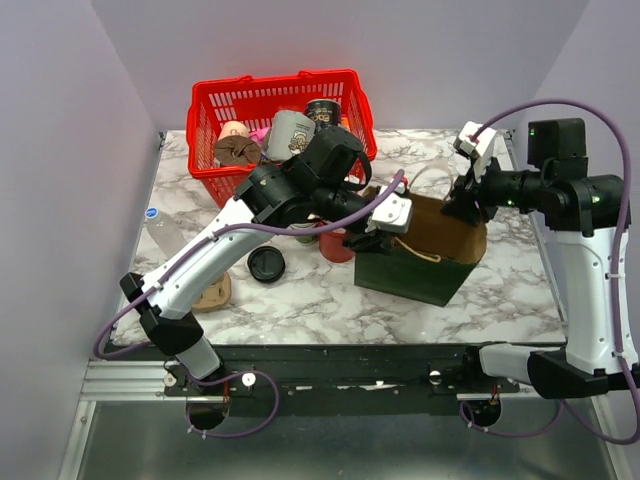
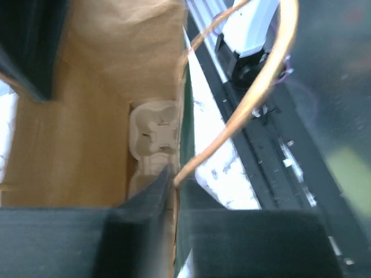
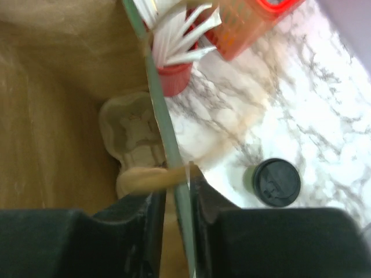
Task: Pack the takeout coffee
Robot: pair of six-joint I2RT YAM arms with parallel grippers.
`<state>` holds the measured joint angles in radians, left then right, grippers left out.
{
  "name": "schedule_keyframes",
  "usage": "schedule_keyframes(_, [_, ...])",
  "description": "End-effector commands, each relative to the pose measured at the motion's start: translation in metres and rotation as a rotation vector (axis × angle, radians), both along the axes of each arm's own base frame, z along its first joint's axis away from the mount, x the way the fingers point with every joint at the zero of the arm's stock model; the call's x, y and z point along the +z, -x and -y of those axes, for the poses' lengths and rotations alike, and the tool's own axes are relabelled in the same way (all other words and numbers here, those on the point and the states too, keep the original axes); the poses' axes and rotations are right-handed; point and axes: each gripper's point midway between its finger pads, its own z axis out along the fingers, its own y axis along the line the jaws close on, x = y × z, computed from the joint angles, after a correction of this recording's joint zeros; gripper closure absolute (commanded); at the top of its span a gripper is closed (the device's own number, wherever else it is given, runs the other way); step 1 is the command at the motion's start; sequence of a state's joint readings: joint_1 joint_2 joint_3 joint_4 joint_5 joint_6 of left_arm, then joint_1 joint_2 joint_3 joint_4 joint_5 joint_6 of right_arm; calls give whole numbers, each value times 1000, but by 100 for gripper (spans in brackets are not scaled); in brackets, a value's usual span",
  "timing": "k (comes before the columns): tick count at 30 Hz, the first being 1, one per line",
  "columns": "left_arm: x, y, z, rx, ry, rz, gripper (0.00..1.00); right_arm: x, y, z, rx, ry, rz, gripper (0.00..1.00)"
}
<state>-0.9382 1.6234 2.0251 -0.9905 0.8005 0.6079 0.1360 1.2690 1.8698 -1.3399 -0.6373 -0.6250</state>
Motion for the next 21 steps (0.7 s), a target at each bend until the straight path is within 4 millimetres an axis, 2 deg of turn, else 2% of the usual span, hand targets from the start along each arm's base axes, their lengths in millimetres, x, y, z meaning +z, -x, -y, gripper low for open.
schedule_keyframes(1, [-7, 2, -4, 9, -17, 10, 31, -49, 20, 20, -87, 93, -213, 14])
schedule_keyframes(2, [-18, -3, -5, 33, -41, 11, 23, -54, 18, 22, -103, 104, -225, 1])
schedule_keyframes(4, [-17, -7, -5, 58, -24, 33, 2, -66, 16, 25, -117, 127, -257, 0])
schedule_keyframes(5, [-21, -10, -5, 74, -31, 39, 2, -66, 14, 26, -127, 127, -252, 0])
schedule_keyframes(9, [-16, -12, -5, 95, -10, 43, 1, -54, 7, 26, -135, 118, -188, 0])
schedule_keyframes(13, [-16, -12, -3, 99, 1, 43, 2, -52, 3, 27, -137, 125, -148, 0])
schedule_keyframes(16, [-24, -12, 1, 85, -2, 28, 2, -59, 3, 28, -112, 139, -141, 0])
schedule_keyframes(20, [-44, -11, 3, 54, -39, 13, 2, -78, -1, 29, -77, 171, -131, 0])
schedule_keyframes(21, [-48, -11, 3, 51, -48, 8, 2, -88, -1, 29, -69, 177, -138, 0])
